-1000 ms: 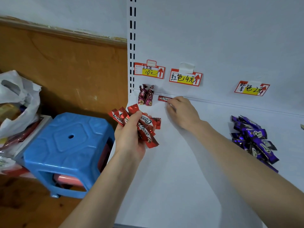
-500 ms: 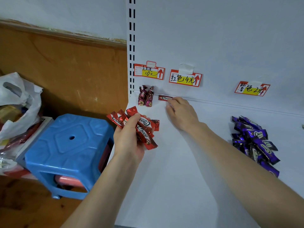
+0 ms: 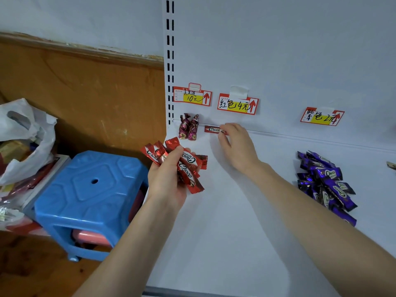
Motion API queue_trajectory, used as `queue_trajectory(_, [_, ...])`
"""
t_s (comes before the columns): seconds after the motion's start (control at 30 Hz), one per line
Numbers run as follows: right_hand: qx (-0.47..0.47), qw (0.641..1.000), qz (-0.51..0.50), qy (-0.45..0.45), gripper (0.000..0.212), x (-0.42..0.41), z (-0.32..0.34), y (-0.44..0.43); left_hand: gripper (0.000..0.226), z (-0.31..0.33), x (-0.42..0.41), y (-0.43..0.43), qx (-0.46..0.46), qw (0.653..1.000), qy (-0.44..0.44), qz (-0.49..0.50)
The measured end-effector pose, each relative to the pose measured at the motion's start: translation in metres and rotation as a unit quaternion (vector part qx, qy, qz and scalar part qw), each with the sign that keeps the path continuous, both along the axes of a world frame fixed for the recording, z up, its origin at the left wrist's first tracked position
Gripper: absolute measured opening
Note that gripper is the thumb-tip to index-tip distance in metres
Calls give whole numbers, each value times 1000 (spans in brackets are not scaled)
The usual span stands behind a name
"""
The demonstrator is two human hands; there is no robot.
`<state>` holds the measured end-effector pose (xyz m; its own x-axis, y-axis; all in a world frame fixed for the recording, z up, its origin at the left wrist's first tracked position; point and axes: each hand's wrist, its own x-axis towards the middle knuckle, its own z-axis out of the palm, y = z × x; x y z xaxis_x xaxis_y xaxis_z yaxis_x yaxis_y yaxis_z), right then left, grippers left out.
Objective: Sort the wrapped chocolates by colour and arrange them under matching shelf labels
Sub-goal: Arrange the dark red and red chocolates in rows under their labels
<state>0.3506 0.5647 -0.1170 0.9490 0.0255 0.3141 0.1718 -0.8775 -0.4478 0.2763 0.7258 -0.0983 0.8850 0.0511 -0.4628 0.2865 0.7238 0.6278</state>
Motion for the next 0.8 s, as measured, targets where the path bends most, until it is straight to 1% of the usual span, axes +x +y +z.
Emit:
queue_trajectory(0.07, [145,989,17,18,22,-18,15,6,35,1,-3,2,-3,1000,-17,-5])
queue_trajectory(0.1, [214,975,38,44,16,-29,24,8,34,2,-5,2,-7,1000,-28,-7])
queue_trajectory(0.13, [269,958,65,78,15,-41,33,11,33,3,-8,3,-11,999,-37,-7])
queue_trajectory(0.17, [307,940,93,114,15,-54,40,14,32,3,-11,3,-13,999,-45,-8])
queue_trajectory(0.2, [324,928,117,144,13,-66,44,16,30,4,-15,2,-12,999,-51,-10])
queue_trajectory(0.23, [325,922,134,162,10,-76,47,18,29,5,-19,1,-12,998,-56,-12])
queue_trajectory(0.3, [312,922,143,176,6,-91,50,22,30,5,-28,0,-12,998,-58,-16])
queue_trajectory(0.4, [311,929,112,169,10,-100,51,26,33,4,-39,1,15,999,-39,-21])
queue_trajectory(0.5, [339,922,90,167,12,-106,55,23,32,5,-45,3,45,998,-28,-20])
queue_trajectory(0.63, [348,914,99,184,12,-117,59,15,32,9,-52,3,68,996,-38,-36])
queue_trajectory(0.8, [350,914,93,183,17,-130,61,4,23,15,-58,-5,92,994,-37,-45])
